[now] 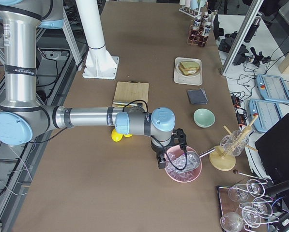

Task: Make sandwich and place on tray

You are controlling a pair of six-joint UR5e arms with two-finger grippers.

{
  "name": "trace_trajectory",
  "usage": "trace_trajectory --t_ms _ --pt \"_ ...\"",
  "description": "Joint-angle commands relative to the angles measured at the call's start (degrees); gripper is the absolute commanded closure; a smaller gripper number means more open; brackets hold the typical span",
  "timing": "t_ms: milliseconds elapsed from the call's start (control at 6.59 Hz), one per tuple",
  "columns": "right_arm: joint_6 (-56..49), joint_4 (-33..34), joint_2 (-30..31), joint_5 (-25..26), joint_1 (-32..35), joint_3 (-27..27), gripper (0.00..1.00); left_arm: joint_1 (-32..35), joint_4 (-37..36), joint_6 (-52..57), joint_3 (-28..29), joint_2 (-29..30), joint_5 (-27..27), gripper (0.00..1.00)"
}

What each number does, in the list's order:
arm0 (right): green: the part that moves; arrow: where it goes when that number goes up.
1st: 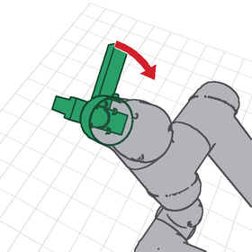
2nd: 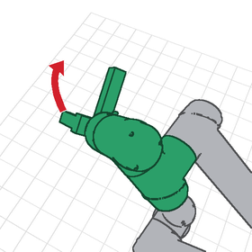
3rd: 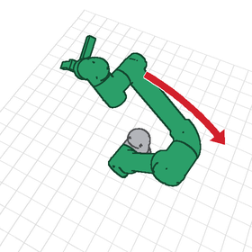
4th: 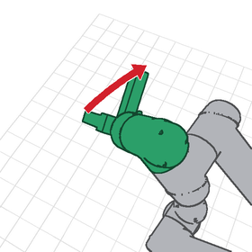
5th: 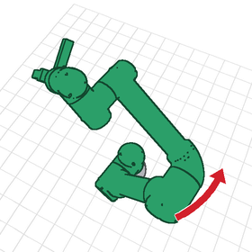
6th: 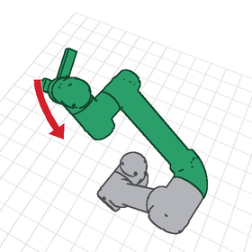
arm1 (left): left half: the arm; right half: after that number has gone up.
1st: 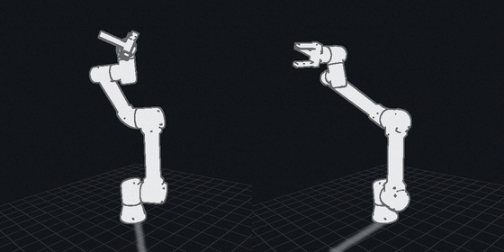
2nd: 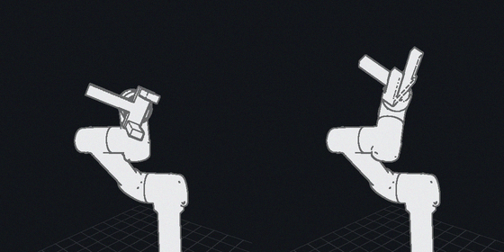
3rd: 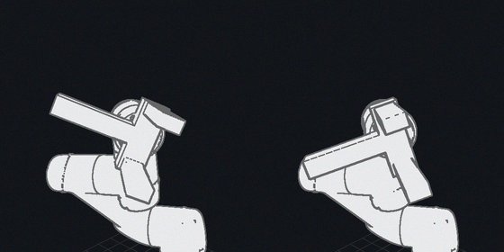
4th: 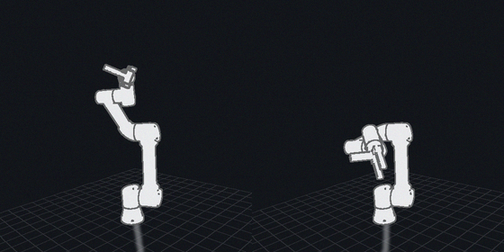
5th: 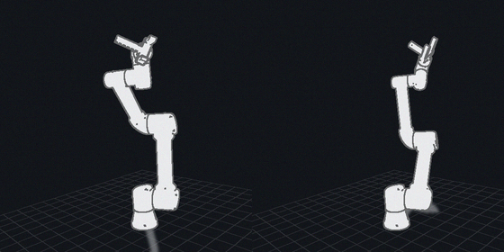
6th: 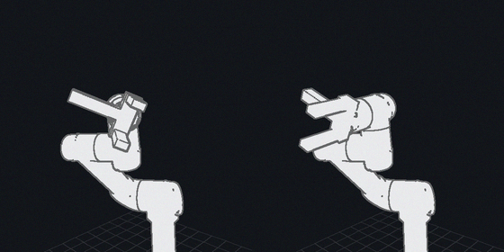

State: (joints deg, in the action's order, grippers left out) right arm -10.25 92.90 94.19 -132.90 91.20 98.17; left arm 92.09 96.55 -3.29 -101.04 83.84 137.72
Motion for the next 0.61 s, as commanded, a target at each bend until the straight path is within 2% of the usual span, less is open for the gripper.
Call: trace_trajectory --t_ms 0,455 --pt "0.32 0.00 -0.06 -0.34 0.03 0.00 0.00 -0.95 0.04 -1.81 -0.99 0.44 0.62 0.02" --pt "5.77 0.00 -0.94 -1.13 -0.23 0.97 0.00 -0.95 0.04 -1.81 -0.91 0.97 0.35 0.02"
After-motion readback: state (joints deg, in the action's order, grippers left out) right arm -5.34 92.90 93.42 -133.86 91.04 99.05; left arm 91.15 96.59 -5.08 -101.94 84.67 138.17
